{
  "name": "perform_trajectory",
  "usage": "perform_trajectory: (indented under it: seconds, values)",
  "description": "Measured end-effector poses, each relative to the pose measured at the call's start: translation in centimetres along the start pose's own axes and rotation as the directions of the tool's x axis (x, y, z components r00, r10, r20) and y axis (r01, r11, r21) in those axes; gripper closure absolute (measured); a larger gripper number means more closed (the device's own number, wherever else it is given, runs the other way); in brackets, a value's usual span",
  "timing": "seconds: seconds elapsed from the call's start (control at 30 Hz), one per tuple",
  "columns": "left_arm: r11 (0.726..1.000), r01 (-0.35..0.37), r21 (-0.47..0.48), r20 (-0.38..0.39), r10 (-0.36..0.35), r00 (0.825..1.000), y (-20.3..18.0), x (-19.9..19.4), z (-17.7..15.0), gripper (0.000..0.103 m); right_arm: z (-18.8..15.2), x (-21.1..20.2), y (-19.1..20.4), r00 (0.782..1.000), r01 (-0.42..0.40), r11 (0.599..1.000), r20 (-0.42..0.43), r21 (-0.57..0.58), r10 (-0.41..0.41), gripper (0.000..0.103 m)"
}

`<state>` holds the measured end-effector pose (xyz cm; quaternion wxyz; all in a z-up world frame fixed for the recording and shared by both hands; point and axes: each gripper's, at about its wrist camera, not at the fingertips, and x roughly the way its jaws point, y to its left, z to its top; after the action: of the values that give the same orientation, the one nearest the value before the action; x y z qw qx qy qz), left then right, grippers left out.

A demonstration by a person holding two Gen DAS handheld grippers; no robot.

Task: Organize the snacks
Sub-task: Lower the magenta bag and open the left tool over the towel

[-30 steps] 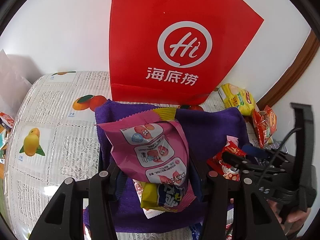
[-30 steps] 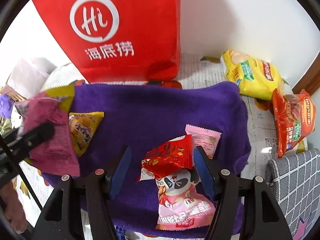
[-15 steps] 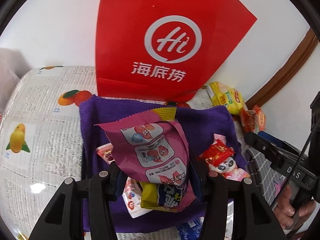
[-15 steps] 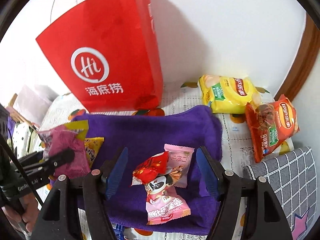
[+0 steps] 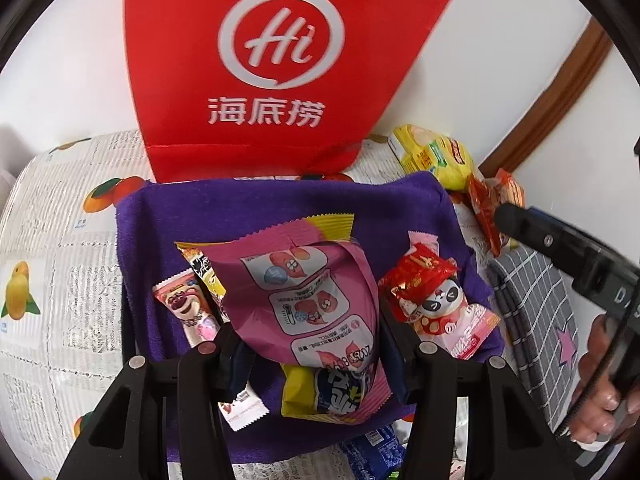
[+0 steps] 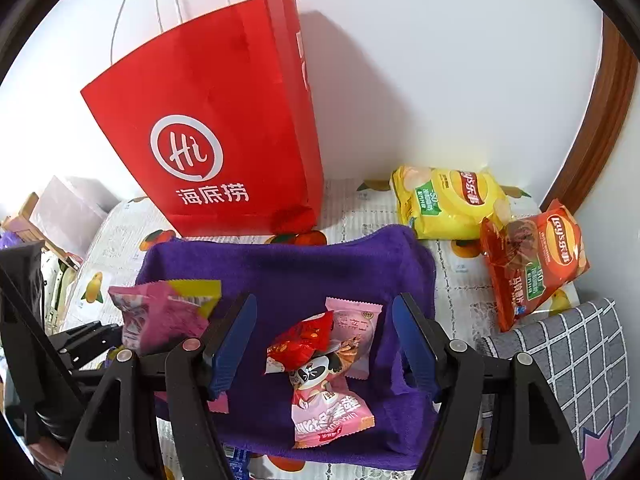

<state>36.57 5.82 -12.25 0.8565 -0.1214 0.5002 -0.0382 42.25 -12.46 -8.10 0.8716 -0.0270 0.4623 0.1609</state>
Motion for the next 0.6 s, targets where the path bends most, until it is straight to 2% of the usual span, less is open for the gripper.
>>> perform_trajectory:
  seconds: [0.27, 0.33, 0.4, 0.6]
  values:
    - [1.0, -0.012, 0.029, -0.023, 0.013, 1.0, -0.7, 0.3, -0.2, 0.051, 0.0, -0.5, 0.4, 1.0, 0.012, 1.0, 0.012, -0.017, -0.011, 0.033]
    - [1.0, -0.003, 0.018, -0.023, 0.003, 1.0, -0.5, 0.2, 0.0, 0.047, 0.0, -0.6, 0.5, 1.0, 0.012, 1.0, 0.015, -0.02, -0.012, 0.033]
    - [1.0, 0.005, 0.007, -0.012, -0.005, 1.0, -0.4, -0.1, 0.1, 0.039, 0.0, -0.8, 0.6, 1.0, 0.013, 1.0, 0.017, -0.021, -0.013, 0.033]
    - [0.999, 0.034, -0.006, 0.057, -0.033, 0.998, -0.4, -2.0, 0.5, 0.036, 0.1, -1.9, 0.7, 0.999, 0.01, 1.0, 0.046, -0.017, -0.009, 0.033]
